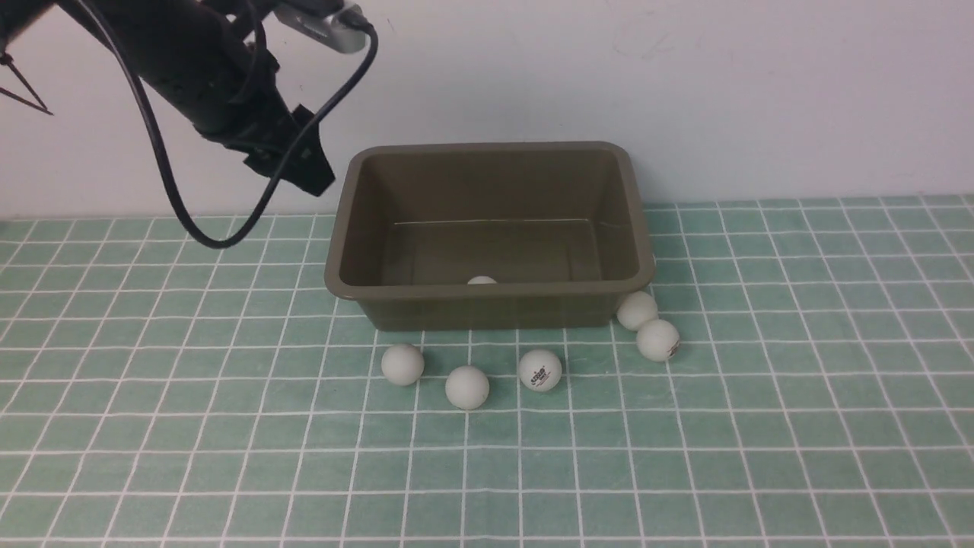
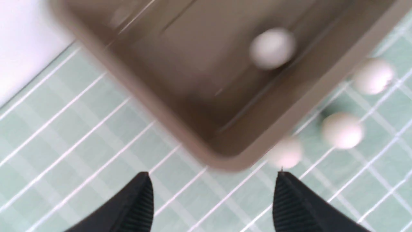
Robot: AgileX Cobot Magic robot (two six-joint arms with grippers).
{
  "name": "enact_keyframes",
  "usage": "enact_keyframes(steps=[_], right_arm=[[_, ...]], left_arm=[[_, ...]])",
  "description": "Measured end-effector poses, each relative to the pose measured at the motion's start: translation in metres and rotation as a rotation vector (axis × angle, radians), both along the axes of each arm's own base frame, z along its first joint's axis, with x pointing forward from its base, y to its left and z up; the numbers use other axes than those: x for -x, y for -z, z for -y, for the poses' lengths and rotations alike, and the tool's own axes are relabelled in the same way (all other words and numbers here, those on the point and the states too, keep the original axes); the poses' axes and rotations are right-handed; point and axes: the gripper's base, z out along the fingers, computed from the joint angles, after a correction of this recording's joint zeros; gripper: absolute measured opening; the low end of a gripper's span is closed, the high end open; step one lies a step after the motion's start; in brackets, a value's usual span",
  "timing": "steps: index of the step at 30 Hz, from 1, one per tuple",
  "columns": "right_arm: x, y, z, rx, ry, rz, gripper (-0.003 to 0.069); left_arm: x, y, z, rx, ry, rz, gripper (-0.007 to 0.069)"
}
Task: Put the table tennis balls in the box on the green coffee tablecloth.
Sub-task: 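Reach for and grasp a ping pong ball on the table beside the basket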
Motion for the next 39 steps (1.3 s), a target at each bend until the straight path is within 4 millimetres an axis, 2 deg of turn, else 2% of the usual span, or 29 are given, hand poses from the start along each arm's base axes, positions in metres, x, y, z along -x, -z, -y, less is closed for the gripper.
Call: enact_keyframes(steps=[3,10,13,14,16,18,19,21,22,26,29,31,35,39], right_arm=[[0.000,0.000,0.001,0.017,0.011,0.002,0.0547],[-0.001,0.000,0.003,0.032,0.022,0.003,0.0547],[-0.001,0.001,0.003,0.035,0.023,0.002,0.0547],[-0.001,0.001,0.003,0.035,0.023,0.002,0.0547],[-0.001,0.001,0.003,0.035,0.023,0.002,0.0547],[0.000,0.001,0.003,0.035,0.023,0.001,0.0547],[0.000,0.001,0.003,0.035,0.023,0.001,0.0547],[0.000,0.002,0.003,0.037,0.022,-0.010,0.0547],[0.000,0.002,0.003,0.038,0.022,-0.011,0.0547],[0.000,0.003,0.003,0.041,0.019,-0.028,0.0547],[0.001,0.004,0.003,0.044,0.017,-0.041,0.0547],[0.001,0.005,0.003,0.045,0.017,-0.048,0.0547],[0.002,0.006,0.003,0.049,0.015,-0.063,0.0547],[0.002,0.006,0.003,0.059,0.011,-0.060,0.0547]], left_arm=[[0.008,-0.013,-0.014,-0.092,-0.148,0.004,0.0448],[0.022,-0.033,-0.024,-0.135,-0.284,0.037,0.0448],[0.043,-0.044,-0.025,-0.114,-0.290,0.044,0.0448],[0.056,-0.050,-0.024,-0.094,-0.279,0.046,0.0448],[0.065,-0.052,-0.024,-0.083,-0.271,0.044,0.0448],[0.087,-0.057,-0.021,-0.049,-0.233,0.041,0.0448],[0.089,-0.055,-0.021,-0.047,-0.229,0.035,0.0448],[0.116,-0.060,-0.019,-0.011,-0.175,0.041,0.0448],[0.120,-0.060,-0.018,-0.004,-0.168,0.042,0.0448],[0.162,-0.065,-0.011,0.084,-0.047,0.108,0.0448],[0.179,-0.047,-0.005,0.163,0.006,0.126,0.0448],[0.180,-0.027,-0.003,0.185,0.014,0.114,0.0448],[0.174,0.012,-0.001,0.209,0.025,0.160,0.0448],[0.158,0.048,0.009,0.199,0.064,0.187,0.0450]])
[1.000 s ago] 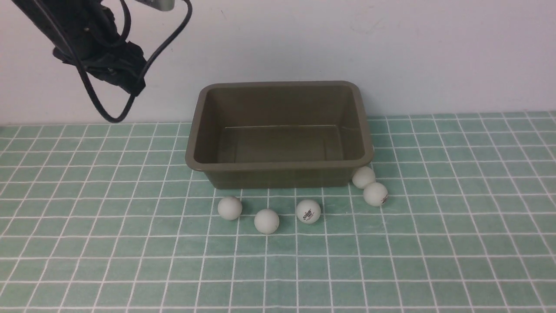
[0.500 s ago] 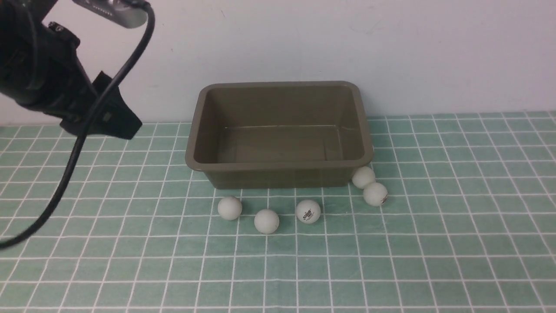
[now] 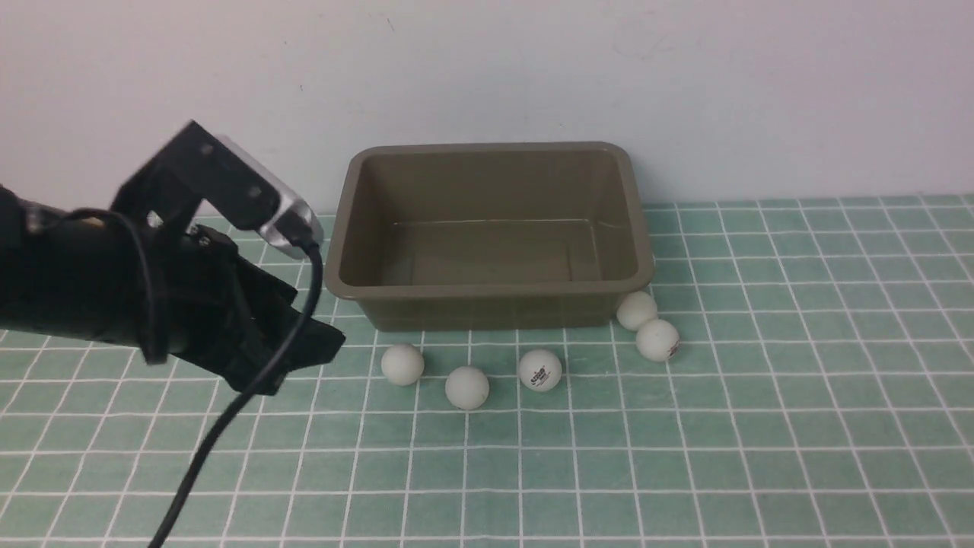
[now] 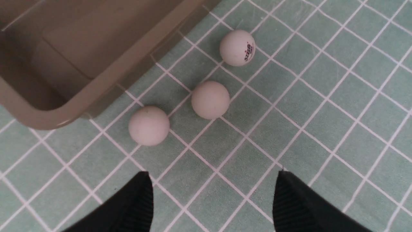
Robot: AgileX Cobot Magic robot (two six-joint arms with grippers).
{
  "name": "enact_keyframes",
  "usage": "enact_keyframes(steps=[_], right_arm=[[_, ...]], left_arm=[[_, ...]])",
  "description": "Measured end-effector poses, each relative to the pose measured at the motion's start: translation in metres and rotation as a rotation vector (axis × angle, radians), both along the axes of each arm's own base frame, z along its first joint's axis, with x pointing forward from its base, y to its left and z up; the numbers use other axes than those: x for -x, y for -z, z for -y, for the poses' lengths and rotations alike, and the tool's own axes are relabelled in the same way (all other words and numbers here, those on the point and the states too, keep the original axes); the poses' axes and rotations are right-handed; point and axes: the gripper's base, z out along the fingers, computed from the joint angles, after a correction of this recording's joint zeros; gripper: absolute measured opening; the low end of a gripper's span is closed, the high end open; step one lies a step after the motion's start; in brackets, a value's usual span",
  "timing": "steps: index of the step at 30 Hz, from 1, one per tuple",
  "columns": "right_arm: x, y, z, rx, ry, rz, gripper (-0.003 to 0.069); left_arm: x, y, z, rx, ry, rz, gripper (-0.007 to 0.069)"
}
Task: Put the table tennis balls in the box on the green coffee tablecloth.
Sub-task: 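Reach for and grasp a ping pong ball on the table beside the basket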
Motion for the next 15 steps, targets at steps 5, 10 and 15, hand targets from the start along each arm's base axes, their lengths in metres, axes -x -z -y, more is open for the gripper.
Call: enact_keyframes(steps=[5,10,15], right_arm=[[0.000,0.000,0.000,0.005,-0.003,0.001,0.0547],[0.000,0.000,-0.002,-0.017,-0.020,-0.001,0.0547],[0.001,-0.001,-0.004,-0.038,-0.035,-0.003,0.0547]], left_arm=[[-0.032,0.048,0.011,-0.014,-0.051,-0.084,0.0450],[-0.052,0.080,0.010,-0.019,-0.149,-0.145,0.0450],[-0.063,0.099,0.010,0.017,-0.240,-0.176,0.0450]])
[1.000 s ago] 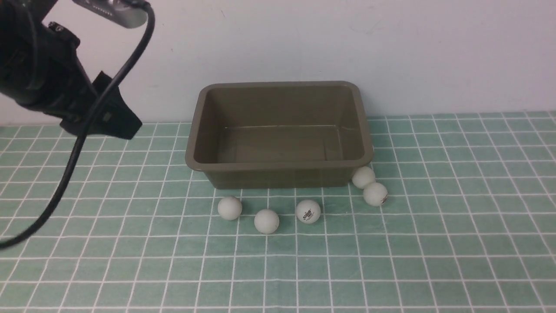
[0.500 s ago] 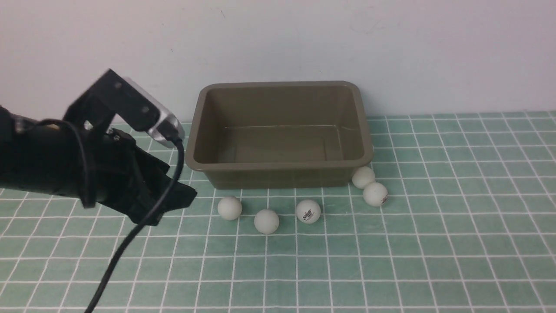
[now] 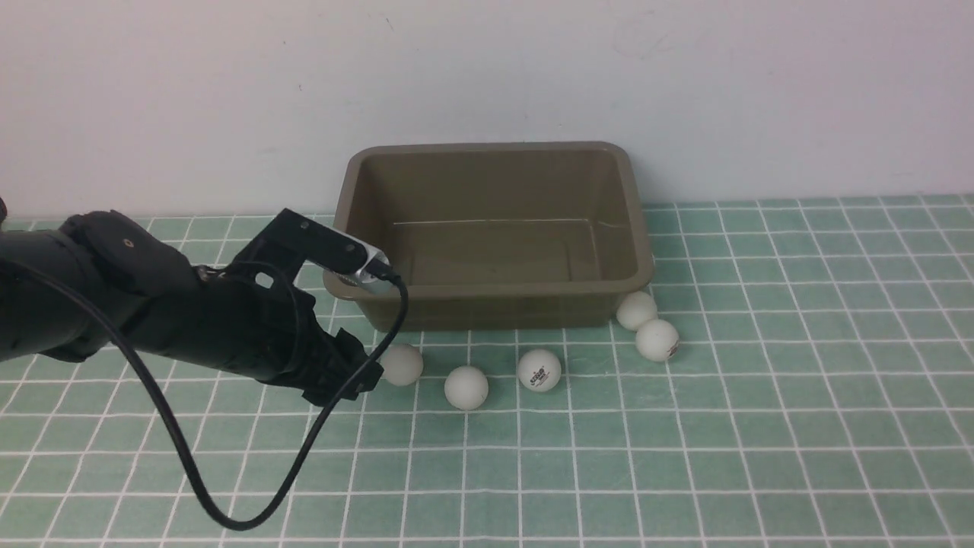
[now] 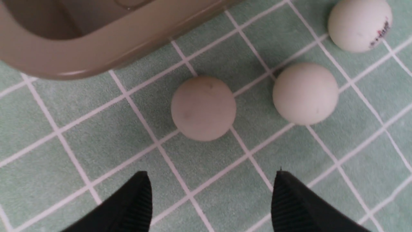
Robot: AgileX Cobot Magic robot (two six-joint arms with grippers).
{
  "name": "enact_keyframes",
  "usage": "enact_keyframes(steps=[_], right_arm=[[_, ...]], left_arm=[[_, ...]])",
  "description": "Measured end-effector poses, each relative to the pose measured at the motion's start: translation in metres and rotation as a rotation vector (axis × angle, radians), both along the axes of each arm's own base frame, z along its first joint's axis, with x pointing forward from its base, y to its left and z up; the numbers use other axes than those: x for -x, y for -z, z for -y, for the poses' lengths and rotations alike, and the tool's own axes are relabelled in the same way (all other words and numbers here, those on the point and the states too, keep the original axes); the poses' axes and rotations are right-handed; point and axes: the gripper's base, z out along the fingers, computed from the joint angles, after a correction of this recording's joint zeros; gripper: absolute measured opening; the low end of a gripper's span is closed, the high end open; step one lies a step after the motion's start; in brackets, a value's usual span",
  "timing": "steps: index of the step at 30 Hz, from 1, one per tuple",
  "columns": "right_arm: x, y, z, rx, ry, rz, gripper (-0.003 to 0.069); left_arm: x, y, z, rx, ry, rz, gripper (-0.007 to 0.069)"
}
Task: Put the table tennis balls in the box on the green coffee tablecloth.
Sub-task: 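Reach for and grasp a ping pong ball on the table beside the basket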
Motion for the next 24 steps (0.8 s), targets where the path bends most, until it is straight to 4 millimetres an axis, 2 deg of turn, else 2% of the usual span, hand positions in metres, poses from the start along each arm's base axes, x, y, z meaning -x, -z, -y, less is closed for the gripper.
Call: enact_keyframes(steps=[5,17,24], right_arm=[[0.000,0.000,0.000,0.000,0.000,0.000,0.0547],[0.000,0.000,0.000,0.002,0.002,0.001,0.0547],[-0.001,-0.001,0.000,0.000,0.004,0.013,0.0547]], left_arm=[[-0.005,0.011,0.002,0.063,-0.074,-0.040,0.0450],[-0.013,0.018,0.008,0.128,-0.108,-0.040,0.0450],[-0.013,0.031,0.025,0.102,-0.090,-0.033,0.0450]])
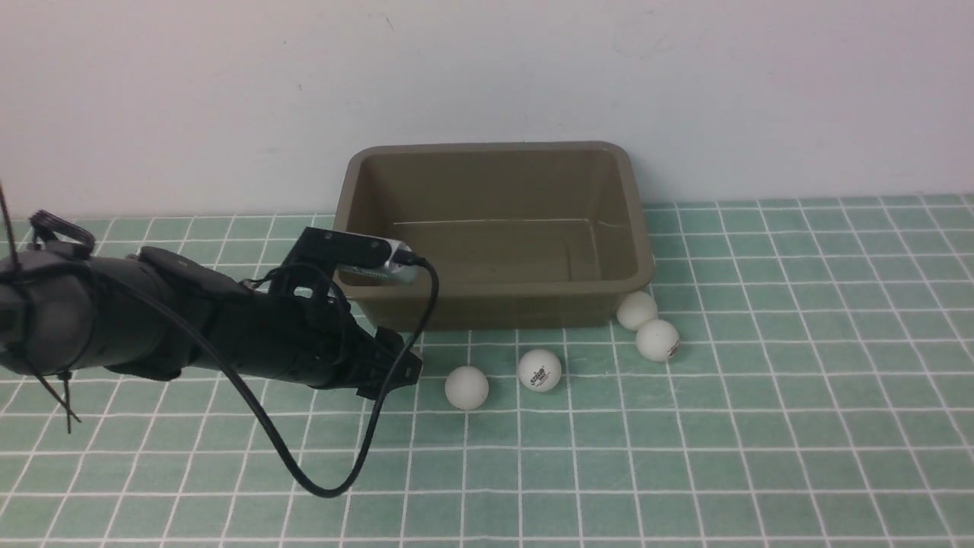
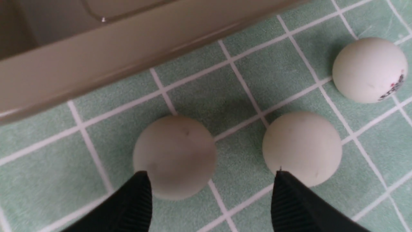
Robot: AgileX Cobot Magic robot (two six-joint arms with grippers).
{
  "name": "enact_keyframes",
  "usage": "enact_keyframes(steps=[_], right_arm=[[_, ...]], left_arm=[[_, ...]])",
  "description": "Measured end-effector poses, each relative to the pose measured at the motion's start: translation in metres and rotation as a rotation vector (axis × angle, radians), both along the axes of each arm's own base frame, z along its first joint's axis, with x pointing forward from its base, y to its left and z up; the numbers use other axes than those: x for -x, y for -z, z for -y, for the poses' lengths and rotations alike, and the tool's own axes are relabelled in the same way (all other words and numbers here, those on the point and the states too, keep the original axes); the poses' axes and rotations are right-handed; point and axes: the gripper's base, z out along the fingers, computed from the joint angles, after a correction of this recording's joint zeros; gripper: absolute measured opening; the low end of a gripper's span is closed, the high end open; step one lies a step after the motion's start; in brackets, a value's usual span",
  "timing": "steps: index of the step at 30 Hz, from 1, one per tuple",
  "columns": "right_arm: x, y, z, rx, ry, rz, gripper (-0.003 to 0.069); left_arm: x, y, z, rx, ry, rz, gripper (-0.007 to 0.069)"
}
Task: Put the table tennis balls in the box on the green coffee tablecloth.
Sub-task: 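Reach for and grasp a ping pong ball on the table beside the basket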
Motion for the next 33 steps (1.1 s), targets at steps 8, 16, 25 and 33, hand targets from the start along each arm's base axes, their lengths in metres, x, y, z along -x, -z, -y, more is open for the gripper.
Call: enact_keyframes(steps=[8,16,25,33], right_arm=[[0.000,0.000,0.000,0.002,0.003,0.006,0.0547],[0.000,-0.001,0.000,0.001,0.003,0.007,0.0547],[0.000,0.000,0.001,0.009,0.007,0.008,0.0547],[-0.001,0.000,0.002,0.024,0.017,0.010,0.0547]], left_arm=[[-0.002,0.014,0.015,-0.098,-0.025,0.051,0.0450],[-0.007,0.022,0.016,-0.119,-0.057,0.056,0.0450],[-0.016,0.021,0.020,-0.081,-0.083,0.070,0.0450],[-0.014,0.020,0.024,-0.036,-0.047,0.068,0.0450]])
